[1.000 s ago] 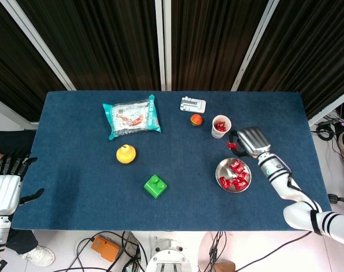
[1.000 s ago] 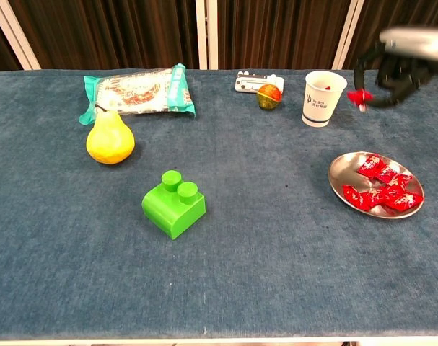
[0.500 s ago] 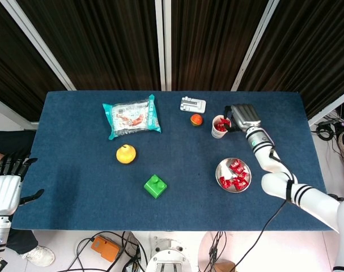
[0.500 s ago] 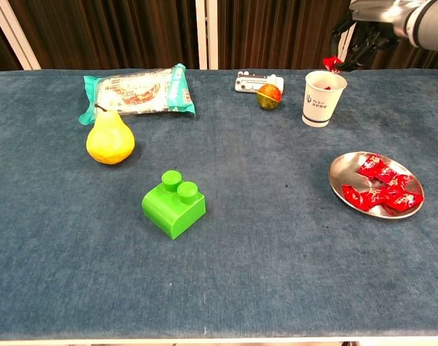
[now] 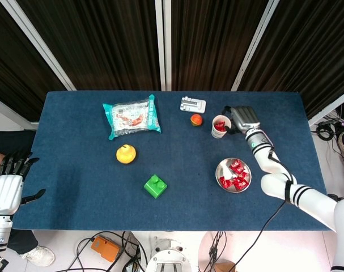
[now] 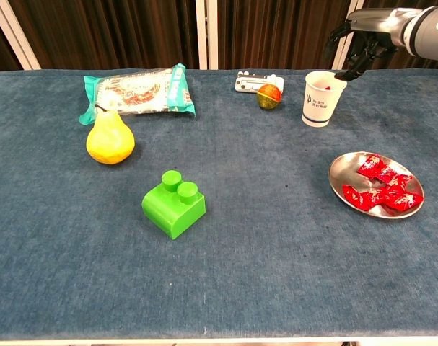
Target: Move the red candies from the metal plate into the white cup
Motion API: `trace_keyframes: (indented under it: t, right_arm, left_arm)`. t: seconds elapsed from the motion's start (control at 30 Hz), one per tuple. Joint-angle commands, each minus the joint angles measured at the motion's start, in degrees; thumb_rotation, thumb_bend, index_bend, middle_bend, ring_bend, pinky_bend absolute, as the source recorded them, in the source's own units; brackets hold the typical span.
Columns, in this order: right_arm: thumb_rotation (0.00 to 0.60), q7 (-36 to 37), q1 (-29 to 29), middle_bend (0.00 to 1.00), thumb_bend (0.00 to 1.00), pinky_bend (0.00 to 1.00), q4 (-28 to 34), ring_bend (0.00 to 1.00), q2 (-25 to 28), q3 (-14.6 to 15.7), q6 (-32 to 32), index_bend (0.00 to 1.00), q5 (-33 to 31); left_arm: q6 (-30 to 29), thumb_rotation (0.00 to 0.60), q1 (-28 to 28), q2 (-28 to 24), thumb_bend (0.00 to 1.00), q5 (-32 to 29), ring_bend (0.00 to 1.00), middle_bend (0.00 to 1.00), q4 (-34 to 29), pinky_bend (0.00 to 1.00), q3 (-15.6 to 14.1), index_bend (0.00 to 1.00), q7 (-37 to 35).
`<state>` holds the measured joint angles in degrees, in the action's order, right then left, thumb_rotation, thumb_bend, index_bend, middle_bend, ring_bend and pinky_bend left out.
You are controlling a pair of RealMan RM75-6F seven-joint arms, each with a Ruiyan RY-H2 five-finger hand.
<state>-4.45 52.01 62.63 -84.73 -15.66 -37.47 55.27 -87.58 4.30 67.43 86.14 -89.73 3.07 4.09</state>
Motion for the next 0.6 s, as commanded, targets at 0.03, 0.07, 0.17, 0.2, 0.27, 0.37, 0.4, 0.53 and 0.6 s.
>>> trace_keyframes:
  t: [0.03,0.07,0.17,0.2,0.27,0.37,0.4,0.53,0.6]
  right_arm:
    - [0.600,3.2,-3.4,0.99,0.48,1.00,6.2,1.00,4.0,0.8,-5.0,0.42,5.7]
    - [0.600,4.1,-4.6,0.99,0.46,1.00,8.4,1.00,5.4,1.3,-6.7,0.43,7.8]
    - [0.600,6.1,-8.2,0.99,0.41,1.00,14.5,1.00,9.8,3.6,-11.3,0.46,14.0]
    - [0.600,6.6,-9.6,0.99,0.40,1.00,16.8,1.00,11.5,4.8,-13.0,0.47,16.4]
    - [0.600,7.4,-11.3,0.99,0.39,1.00,19.3,1.00,13.6,6.5,-14.8,0.47,19.2]
    - [0.600,9.3,-13.7,0.99,0.39,1.00,22.6,1.00,16.1,9.5,-16.7,0.48,23.8]
    - [0.600,9.8,-14.1,0.99,0.39,1.00,23.3,1.00,16.4,10.4,-17.3,0.49,25.3]
    - [0.600,10.9,-14.9,0.99,0.39,1.00,24.7,1.00,15.9,14.0,-17.4,0.51,30.8]
    - [0.600,10.1,-14.5,0.99,0.39,1.00,24.7,1.00,14.8,15.4,-16.1,0.51,32.4]
  left_arm:
    - [-0.2,0.600,-0.2,-0.1,0.04,-0.1,0.03,0.14,-0.1,0.00,0.0,0.20,0.0]
    - [-0.2,0.600,-0.2,-0.1,0.04,-0.2,0.03,0.14,-0.1,0.00,0.0,0.20,-0.1]
    - [-0.2,0.600,-0.1,-0.2,0.04,-0.2,0.03,0.14,-0.1,0.00,0.1,0.20,0.0]
    - [-0.2,0.600,0.0,-0.2,0.05,-0.1,0.03,0.14,-0.1,0.00,0.1,0.20,0.0]
    - [-0.2,0.600,0.0,-0.3,0.05,0.0,0.03,0.14,-0.3,0.00,0.2,0.20,0.2]
    - [-0.3,0.600,0.1,-0.5,0.04,0.2,0.03,0.14,-0.5,0.00,0.2,0.20,0.4]
    - [-0.4,0.600,0.0,-0.5,0.04,0.2,0.03,0.14,-0.6,0.00,0.2,0.20,0.5]
    - [-0.5,0.600,0.1,-0.7,0.04,0.2,0.03,0.14,-1.0,0.00,0.3,0.20,0.6]
    - [-0.6,0.600,0.1,-0.7,0.04,0.4,0.03,0.14,-1.2,0.00,0.2,0.20,0.8]
